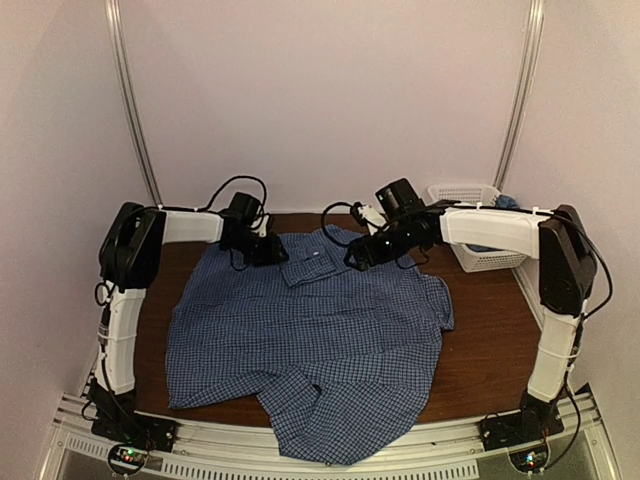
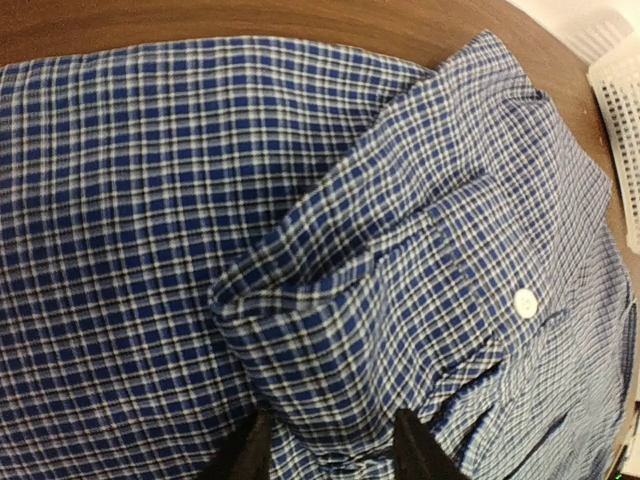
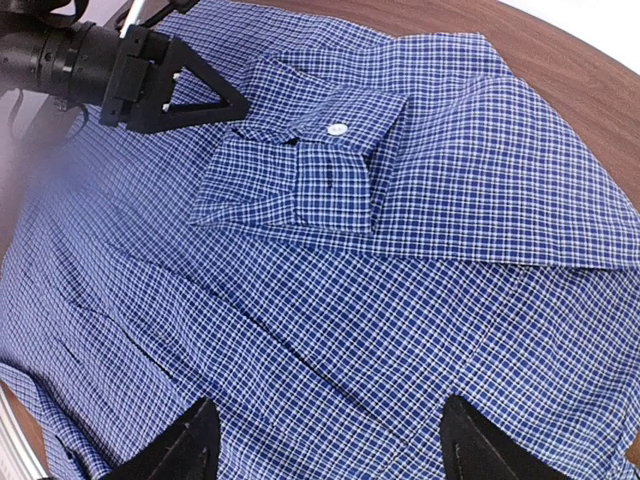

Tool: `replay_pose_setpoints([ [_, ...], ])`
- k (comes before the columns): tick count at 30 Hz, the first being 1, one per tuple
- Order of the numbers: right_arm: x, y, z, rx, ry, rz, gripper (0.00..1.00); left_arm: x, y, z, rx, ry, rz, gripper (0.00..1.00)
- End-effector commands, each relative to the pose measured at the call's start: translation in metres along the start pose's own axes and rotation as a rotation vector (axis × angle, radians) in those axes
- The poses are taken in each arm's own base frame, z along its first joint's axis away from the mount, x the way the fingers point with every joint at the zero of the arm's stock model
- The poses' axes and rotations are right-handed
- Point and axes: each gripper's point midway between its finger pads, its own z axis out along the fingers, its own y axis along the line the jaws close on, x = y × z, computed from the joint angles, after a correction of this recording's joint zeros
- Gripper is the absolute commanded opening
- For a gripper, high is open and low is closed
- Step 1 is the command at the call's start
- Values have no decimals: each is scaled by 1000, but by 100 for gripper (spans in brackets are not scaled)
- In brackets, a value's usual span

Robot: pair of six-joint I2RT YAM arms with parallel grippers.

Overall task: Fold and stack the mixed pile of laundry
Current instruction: Pick up the flattened shirt from the center of the board.

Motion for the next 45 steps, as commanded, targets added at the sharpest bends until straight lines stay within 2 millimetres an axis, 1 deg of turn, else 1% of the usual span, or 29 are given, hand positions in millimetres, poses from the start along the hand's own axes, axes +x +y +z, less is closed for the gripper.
replay_pose_setpoints([
  [1, -22, 11, 3, -60, -58, -30, 78, -13, -27, 1, 65, -24, 22, 30],
  [3, -23, 13, 6, -72, -63, -39, 79, -18, -38, -3, 101, -37, 21, 14],
  [5, -25, 17, 8, -84, -75, -52, 80, -22, -50, -9, 137, -48, 13, 2],
  [6, -26, 20, 8, -93, -85, -63, 81, -25, -54, -13, 151, -55, 3, 0],
  [11, -41, 35, 14, -116, -148, -107, 83, -36, -82, -32, 263, -93, -64, 0],
  [14, -49, 43, 22, -116, -161, -113, 84, -44, -96, -46, 302, -122, -110, 0],
  [16, -55, 49, 26, -121, -173, -115, 84, -46, -103, -51, 319, -126, -147, 0],
  [20, -63, 58, 33, -122, -196, -96, 84, -48, -110, -57, 326, -126, -224, 0],
  [24, -71, 66, 37, -126, -214, -79, 84, -48, -113, -59, 325, -123, -261, 0],
  [27, -75, 71, 42, -108, -218, -77, 87, -47, -118, -59, 337, -119, -280, 0],
  [30, -78, 71, 48, -83, -217, -67, 88, -46, -123, -59, 361, -120, -292, 0],
  [32, -80, 66, 54, -56, -216, -52, 87, -47, -125, -60, 373, -123, -304, 0],
  [37, -78, 60, 68, -23, -202, -31, 83, -49, -133, -64, 405, -127, -312, 0],
  [40, -75, 55, 76, 6, -193, -16, 80, -47, -136, -64, 417, -116, -321, 0],
  [41, -74, 53, 79, 14, -191, -13, 80, -51, -141, -67, 435, -132, -309, 0],
  [43, -73, 50, 82, 30, -186, -9, 76, -52, -143, -68, 445, -133, -309, 0],
  [45, -73, 47, 84, 46, -188, -6, 70, -51, -144, -69, 454, -132, -313, 0],
])
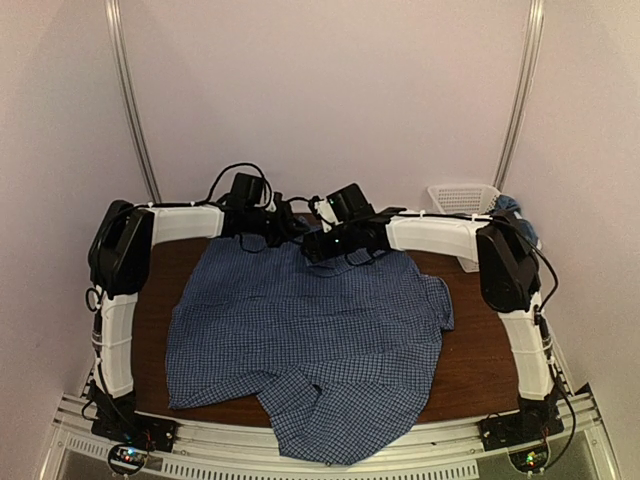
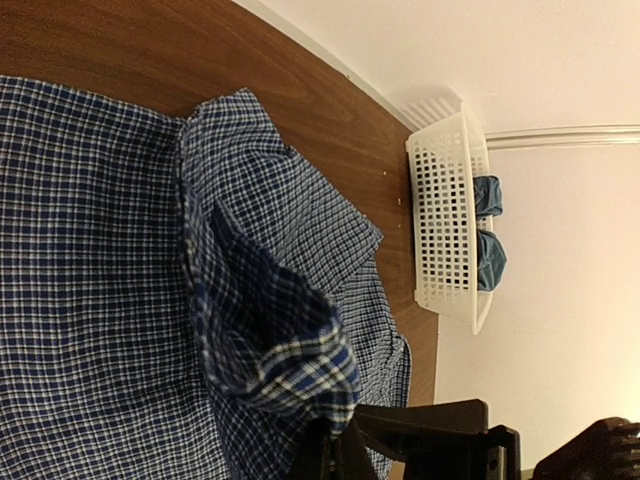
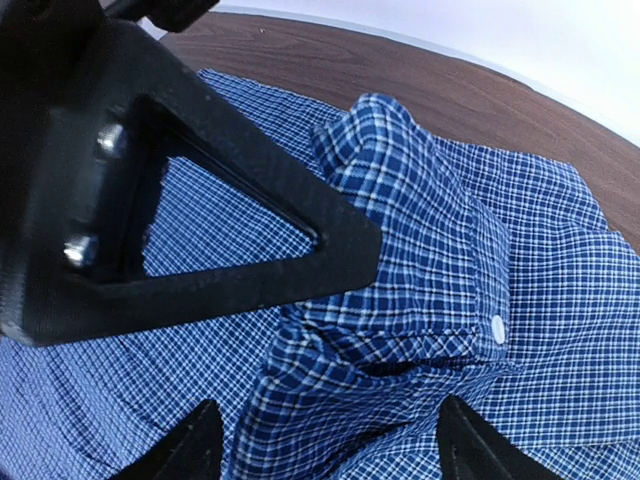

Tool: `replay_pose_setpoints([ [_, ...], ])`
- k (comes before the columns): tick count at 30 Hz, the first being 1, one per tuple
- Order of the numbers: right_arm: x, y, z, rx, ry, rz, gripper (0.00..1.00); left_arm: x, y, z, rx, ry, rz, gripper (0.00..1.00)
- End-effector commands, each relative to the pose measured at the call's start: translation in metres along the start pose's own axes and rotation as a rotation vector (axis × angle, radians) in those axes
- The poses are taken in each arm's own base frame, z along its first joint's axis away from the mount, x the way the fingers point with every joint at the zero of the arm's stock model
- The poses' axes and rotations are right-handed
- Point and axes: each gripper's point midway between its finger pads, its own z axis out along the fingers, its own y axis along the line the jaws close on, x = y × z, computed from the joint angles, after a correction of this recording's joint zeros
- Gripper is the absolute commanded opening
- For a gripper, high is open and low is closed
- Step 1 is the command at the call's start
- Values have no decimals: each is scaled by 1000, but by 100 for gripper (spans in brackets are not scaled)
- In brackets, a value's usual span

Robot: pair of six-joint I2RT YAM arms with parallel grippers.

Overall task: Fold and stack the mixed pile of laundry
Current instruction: Pick up the flattened shirt from the center of the board.

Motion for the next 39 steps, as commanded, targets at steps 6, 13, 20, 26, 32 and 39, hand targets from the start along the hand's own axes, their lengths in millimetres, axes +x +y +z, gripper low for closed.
replay_pose_setpoints([
  [6, -9, -15, -3, 120, -10, 0, 4, -4, -42, -15, 112, -30, 46, 0],
  [13, -23, -29, -51, 177, -55, -21, 0, -26, -24, -38, 40, -82, 103, 24],
  [20, -39, -40, -109, 226, -83, -88, 0, -85, 47, -93, -129, -185, 191, 59],
  [26, -41, -48, -142, 288, -36, -196, 0, -135, 100, -138, -341, -258, 320, 89],
  [32, -40, -61, -170, 382, 4, -272, 0, -180, 137, -172, -714, -310, 578, 90],
  [39, -31, -70, -199, 448, 21, -289, 0, -207, 167, -174, -844, -176, 806, 88],
])
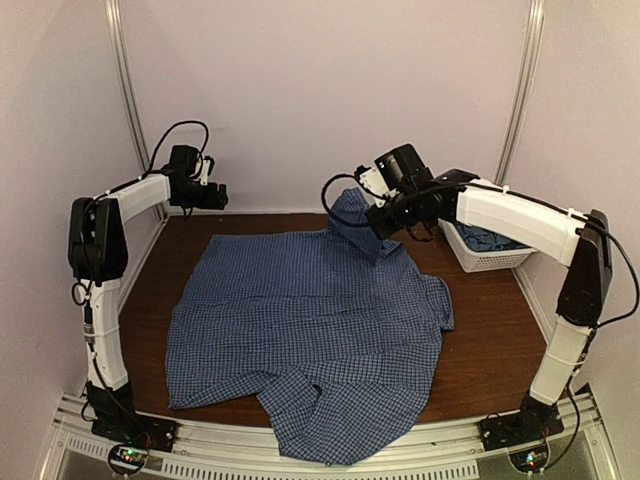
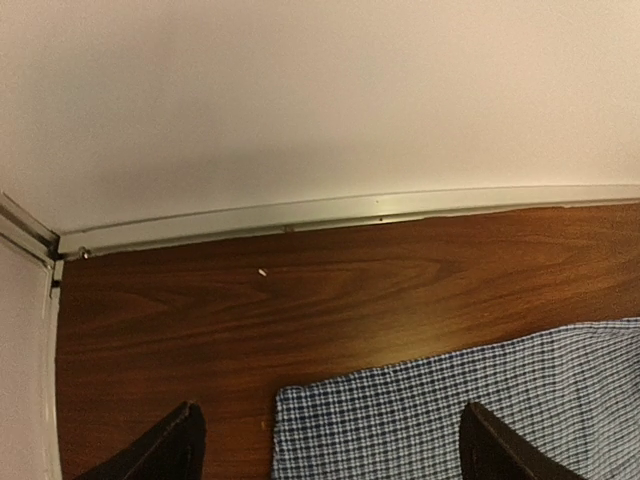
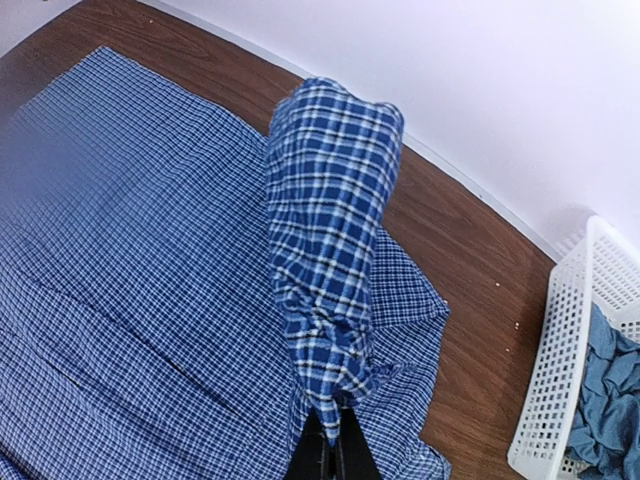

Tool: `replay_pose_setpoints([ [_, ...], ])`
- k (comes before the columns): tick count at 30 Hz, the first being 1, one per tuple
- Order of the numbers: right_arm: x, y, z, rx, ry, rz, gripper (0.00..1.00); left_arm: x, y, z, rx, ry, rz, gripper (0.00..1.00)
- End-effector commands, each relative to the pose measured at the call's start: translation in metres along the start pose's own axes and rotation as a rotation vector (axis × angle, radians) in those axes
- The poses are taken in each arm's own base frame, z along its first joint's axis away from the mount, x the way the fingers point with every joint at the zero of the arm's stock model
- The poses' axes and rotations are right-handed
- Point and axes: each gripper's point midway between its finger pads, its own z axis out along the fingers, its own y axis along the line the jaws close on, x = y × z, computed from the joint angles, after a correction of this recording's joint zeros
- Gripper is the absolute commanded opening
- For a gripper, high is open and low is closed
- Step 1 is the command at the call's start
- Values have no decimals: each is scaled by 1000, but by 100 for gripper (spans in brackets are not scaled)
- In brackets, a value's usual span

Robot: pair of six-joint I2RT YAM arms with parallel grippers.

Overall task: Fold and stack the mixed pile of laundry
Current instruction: Pick up the flattened shirt from the center of the board.

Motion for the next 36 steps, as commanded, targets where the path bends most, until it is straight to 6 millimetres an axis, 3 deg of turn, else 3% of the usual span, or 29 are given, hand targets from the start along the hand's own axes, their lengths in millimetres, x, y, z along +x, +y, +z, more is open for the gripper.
replay_pose_setpoints([
  [1, 0, -24, -34, 89, -13, -18, 0, 18, 30, 25, -75, 102, 228, 88],
  [5, -1, -37, -54, 137, -23, -22, 0, 30, 24, 29, -12, 123, 267, 85],
  [8, -4, -49, -69, 187, -35, -37, 0, 36, 13, 20, 44, 88, 290, 80],
  [12, -8, -66, -85, 269, -46, -50, 0, 23, 9, -18, 38, -52, 299, 79],
  [17, -3, -66, -103, 273, -55, -56, 0, 18, 14, -67, -27, -153, 270, 79],
  [23, 33, -51, -126, 224, -26, -39, 0, 20, 16, -120, -53, -231, 135, 80],
  [26, 62, -35, -130, 159, 14, -29, 0, 31, 13, -133, -25, -194, 37, 80],
  [32, 127, -7, -109, 61, 147, -3, 0, 99, -6, -138, 68, -14, -242, 71],
  [33, 134, -2, -105, 51, 165, 0, 0, 117, -10, -138, 84, 13, -278, 70],
  [36, 142, 5, -93, 34, 184, 5, 0, 137, -18, -143, 117, 33, -355, 69],
])
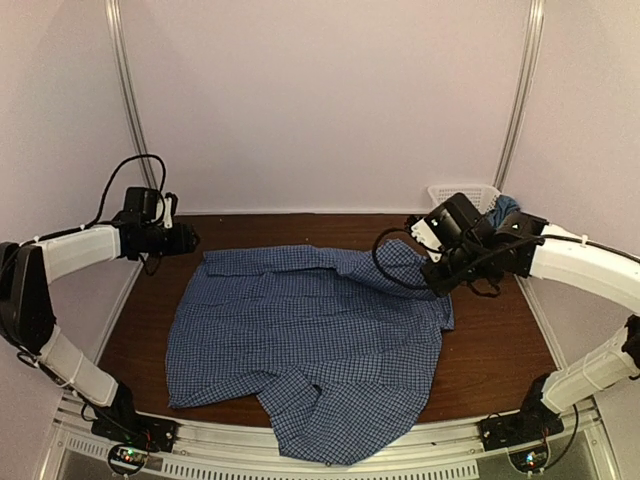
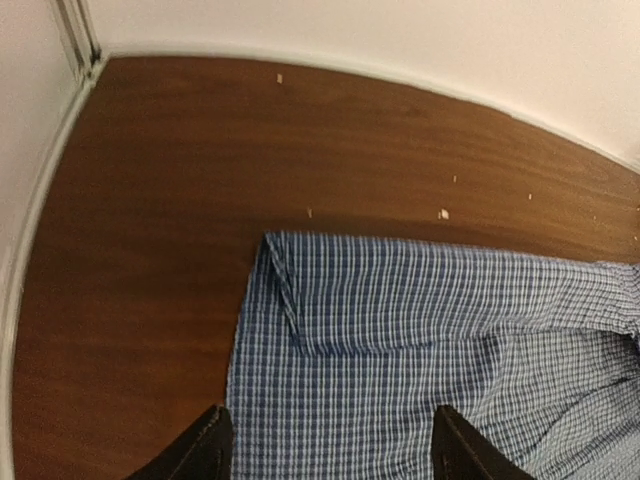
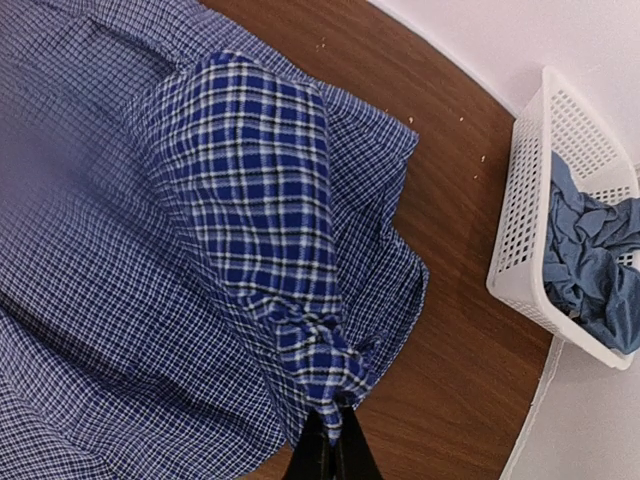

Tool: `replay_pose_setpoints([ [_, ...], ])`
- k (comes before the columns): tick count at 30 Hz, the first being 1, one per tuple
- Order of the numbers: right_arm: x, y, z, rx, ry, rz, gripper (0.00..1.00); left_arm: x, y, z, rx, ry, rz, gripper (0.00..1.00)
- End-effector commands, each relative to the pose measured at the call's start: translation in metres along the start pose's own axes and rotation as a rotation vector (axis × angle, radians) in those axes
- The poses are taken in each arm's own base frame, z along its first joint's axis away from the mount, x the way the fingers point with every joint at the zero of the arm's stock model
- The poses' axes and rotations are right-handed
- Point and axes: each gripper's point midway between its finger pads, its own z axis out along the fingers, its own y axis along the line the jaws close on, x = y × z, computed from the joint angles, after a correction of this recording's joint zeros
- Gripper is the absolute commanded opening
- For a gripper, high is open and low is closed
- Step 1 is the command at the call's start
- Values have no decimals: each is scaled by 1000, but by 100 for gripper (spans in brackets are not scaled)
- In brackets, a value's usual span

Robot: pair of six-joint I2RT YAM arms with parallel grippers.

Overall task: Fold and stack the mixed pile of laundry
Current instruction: Pick up the flattened shirt from the center of the board.

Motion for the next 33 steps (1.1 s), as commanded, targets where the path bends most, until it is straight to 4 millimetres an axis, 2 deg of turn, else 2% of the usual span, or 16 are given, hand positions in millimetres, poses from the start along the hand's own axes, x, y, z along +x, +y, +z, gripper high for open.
replay_pose_setpoints([
  [1, 8, 15, 13, -45, 29, 43, 0, 33, -13, -6, 73, 57, -197, 69],
  [3, 4, 17, 19, -38, 28, 43, 0, 41, -15, 2, 97, 83, -227, 68],
  [7, -4, 16, 25, -11, 36, 34, 0, 58, -12, 29, 84, 178, -252, 57],
  [12, -12, 12, 26, 16, 30, 32, 0, 66, -14, 57, 98, 240, -286, 43],
  [19, -19, 6, 24, 44, 22, 27, 0, 66, -9, 82, 74, 257, -302, 37],
  [25, -21, 1, 23, 68, 23, 29, 0, 76, -2, 103, 41, 291, -321, 34],
  [33, -26, -2, 20, 82, 16, 31, 0, 79, 7, 115, -2, 301, -332, 34],
])
